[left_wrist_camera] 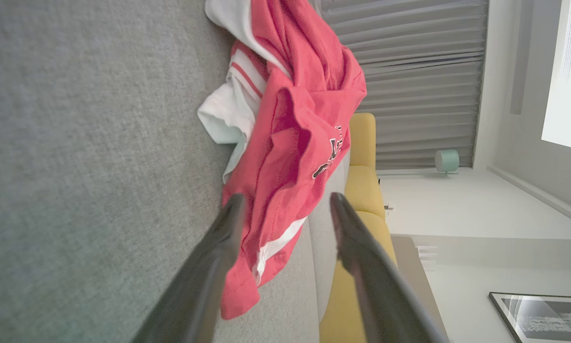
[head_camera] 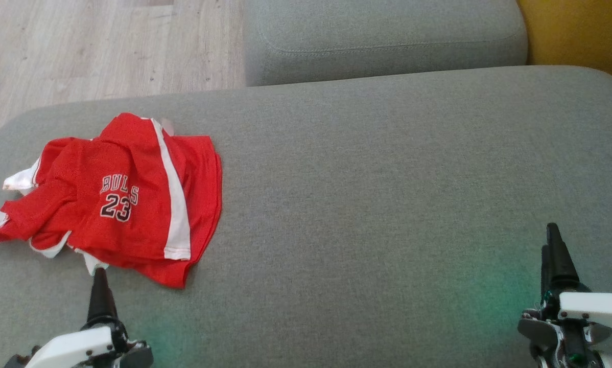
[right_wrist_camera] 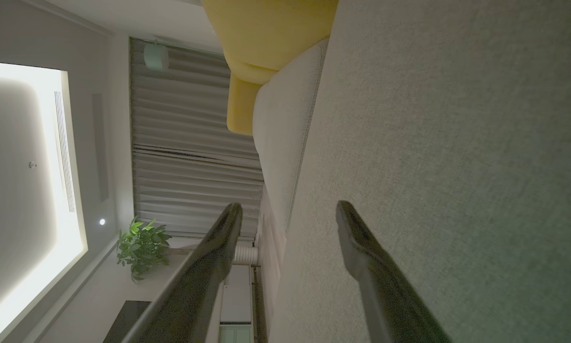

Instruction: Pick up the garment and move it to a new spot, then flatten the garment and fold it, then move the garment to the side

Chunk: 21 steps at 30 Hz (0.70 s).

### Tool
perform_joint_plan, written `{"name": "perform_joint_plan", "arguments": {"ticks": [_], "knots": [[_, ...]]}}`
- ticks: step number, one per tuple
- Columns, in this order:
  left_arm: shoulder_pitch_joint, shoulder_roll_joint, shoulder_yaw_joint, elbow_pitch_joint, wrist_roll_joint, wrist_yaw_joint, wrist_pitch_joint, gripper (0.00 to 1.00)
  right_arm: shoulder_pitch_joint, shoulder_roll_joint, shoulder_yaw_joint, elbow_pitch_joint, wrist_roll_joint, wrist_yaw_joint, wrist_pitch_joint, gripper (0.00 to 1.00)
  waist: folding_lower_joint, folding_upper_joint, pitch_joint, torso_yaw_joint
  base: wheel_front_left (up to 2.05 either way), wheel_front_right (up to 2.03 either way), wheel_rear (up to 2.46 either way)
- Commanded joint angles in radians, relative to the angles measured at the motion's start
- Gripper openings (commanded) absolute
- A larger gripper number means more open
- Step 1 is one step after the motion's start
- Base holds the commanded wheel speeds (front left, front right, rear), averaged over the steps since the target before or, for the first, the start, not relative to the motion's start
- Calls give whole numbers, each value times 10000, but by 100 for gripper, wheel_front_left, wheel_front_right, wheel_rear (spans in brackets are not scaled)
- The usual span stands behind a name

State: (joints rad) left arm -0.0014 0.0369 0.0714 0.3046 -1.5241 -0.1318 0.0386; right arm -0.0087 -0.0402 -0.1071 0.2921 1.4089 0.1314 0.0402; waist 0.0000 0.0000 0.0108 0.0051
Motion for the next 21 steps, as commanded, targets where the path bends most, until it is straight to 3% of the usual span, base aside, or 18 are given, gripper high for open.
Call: {"name": "perform_joint_plan", "arguments": {"ticks": [1,10,21], "knots": [[-519,67,189,-385,105,2,-53,100,-493,-43,57,-422,-164,-2,-82,100,0,0,2,0,0,0,0],[-683,73,374,-686,1074,3,-319,100,-619,-48,239,-818,-1977,-2,-347,100,0,0,66,16,0,0,0],[-713,80,83,-1504,3167,118,-645,100,-711,-55,643,-1416,-4489,-3,-671,100,0,0,167,4,0,0,0]]}}
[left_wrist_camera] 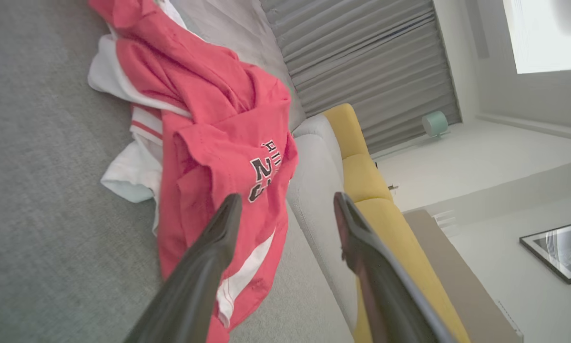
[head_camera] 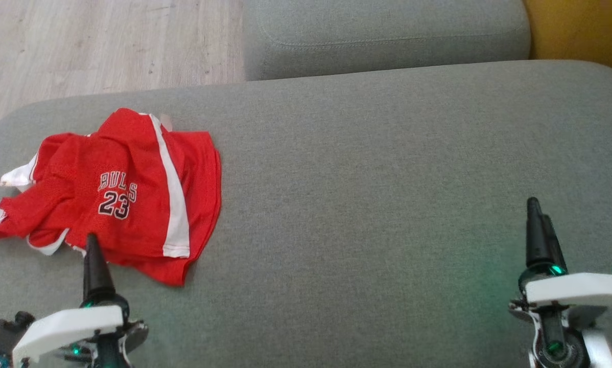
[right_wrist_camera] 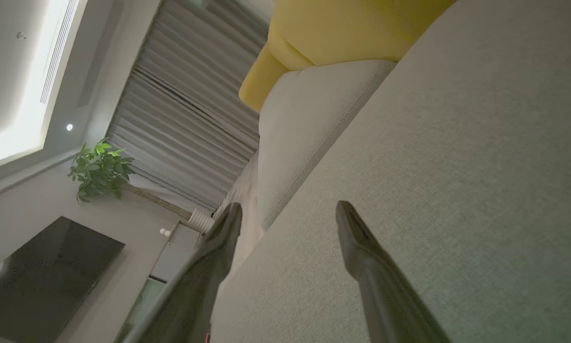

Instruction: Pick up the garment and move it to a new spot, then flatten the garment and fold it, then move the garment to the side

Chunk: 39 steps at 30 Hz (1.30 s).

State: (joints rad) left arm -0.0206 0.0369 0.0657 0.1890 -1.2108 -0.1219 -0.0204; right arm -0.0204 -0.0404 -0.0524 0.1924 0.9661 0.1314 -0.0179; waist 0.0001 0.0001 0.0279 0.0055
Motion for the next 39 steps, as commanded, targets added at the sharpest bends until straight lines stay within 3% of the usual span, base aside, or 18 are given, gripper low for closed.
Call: {"name": "perform_joint_plan", "arguments": {"ticks": [1,25,39], "knots": [[-517,81,93,-421,204,53,-83,100,-598,-53,145,-473,-280,-3,-119,100,-1,-1,2,-1,0,0,0],[-477,156,-1560,-997,5181,540,-794,100,-557,-67,747,-1036,-4908,-4,-826,100,-1,-1,130,-14,0,0,0],[-711,742,-2786,-696,7549,1585,-1238,100,-604,-76,939,-1070,-7447,-5,-1268,100,-1,-1,110,-35,0,0,0]]}}
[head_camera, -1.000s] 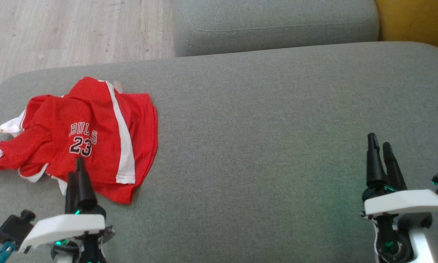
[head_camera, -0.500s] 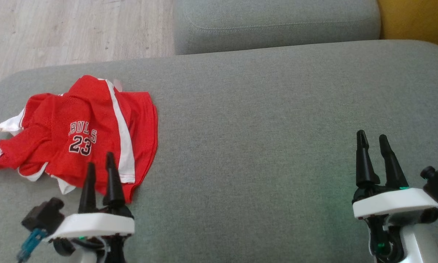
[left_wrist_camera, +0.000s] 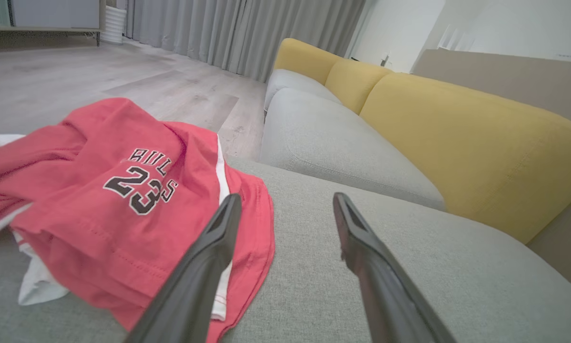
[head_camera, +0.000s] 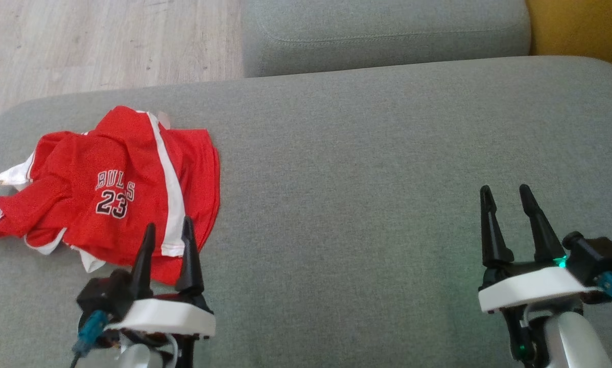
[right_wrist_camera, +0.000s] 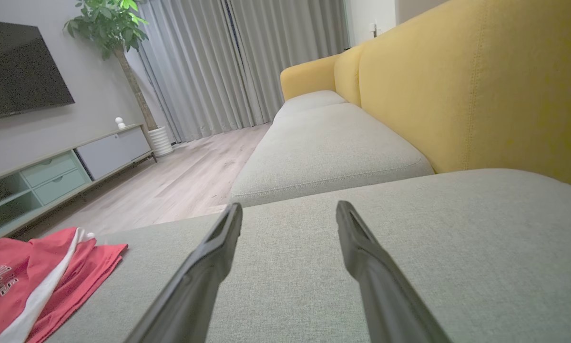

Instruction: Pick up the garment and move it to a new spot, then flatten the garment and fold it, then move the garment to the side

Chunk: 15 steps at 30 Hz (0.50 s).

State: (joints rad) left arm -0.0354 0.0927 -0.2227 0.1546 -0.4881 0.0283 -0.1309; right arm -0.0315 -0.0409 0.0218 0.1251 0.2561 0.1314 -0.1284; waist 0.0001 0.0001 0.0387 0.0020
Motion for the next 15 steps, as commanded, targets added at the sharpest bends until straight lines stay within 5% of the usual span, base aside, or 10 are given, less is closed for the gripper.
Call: {"name": "perform_joint_plan", "arguments": {"ticks": [1,15], "knots": [[-586,228,-5,-361,464,169,-163,100,-498,-71,206,-409,-513,-5,-193,100,0,-1,3,2,0,0,0],[-838,758,-1096,-365,1864,842,-548,100,-576,-78,397,-649,-2440,-6,-577,100,-1,-1,23,-27,0,0,0]]}}
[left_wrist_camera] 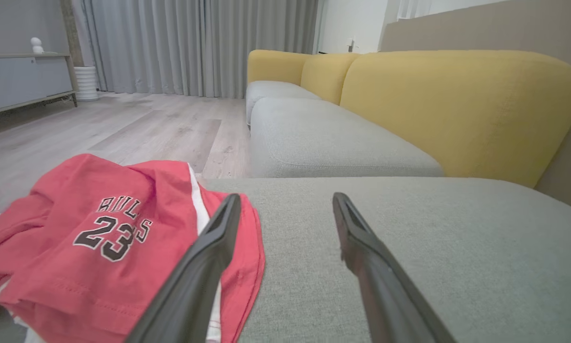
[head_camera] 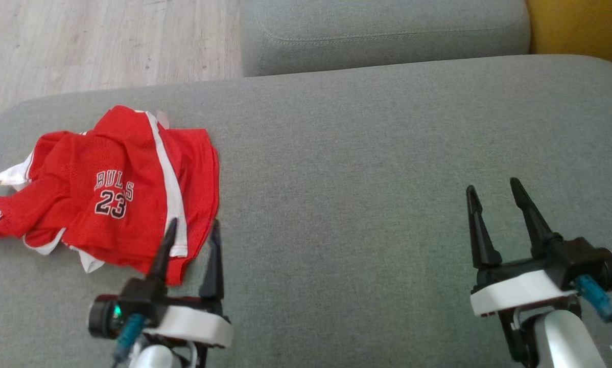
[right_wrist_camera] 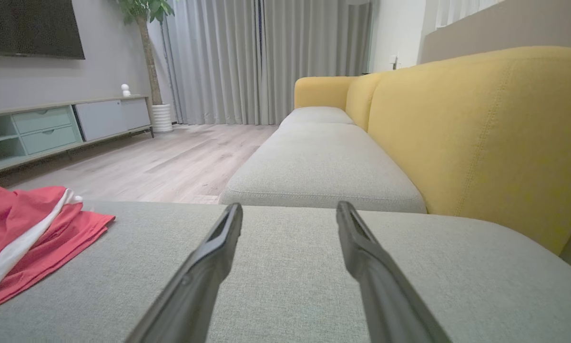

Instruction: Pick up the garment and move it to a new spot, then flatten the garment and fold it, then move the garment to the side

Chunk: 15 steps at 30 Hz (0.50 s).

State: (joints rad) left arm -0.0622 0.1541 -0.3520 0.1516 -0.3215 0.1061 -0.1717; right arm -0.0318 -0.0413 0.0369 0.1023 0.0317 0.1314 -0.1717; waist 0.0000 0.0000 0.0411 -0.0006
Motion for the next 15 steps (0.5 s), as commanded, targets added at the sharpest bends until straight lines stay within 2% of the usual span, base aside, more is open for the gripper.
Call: {"name": "perform_joint_plan", "arguments": {"ticks": [1,6,9,12,15], "knots": [[-580,170,103,-242,307,76,-170,100,-579,-75,269,-445,-355,-6,-173,100,0,0,-4,-7,0,0,0],[-744,320,-361,-104,1010,307,-318,100,-559,-78,423,-581,-933,-6,-321,100,0,0,7,-12,0,0,0],[-740,184,-339,-283,917,375,-407,100,-528,-79,479,-656,-828,-6,-409,100,0,0,24,3,0,0,0],[-654,-3,-91,-518,702,196,-496,100,-479,-81,467,-703,-445,-7,-498,100,0,0,38,20,0,0,0],[-436,-362,392,-635,315,-203,-585,100,-410,-83,487,-624,-47,-7,-586,100,0,0,37,37,0,0,0]]}}
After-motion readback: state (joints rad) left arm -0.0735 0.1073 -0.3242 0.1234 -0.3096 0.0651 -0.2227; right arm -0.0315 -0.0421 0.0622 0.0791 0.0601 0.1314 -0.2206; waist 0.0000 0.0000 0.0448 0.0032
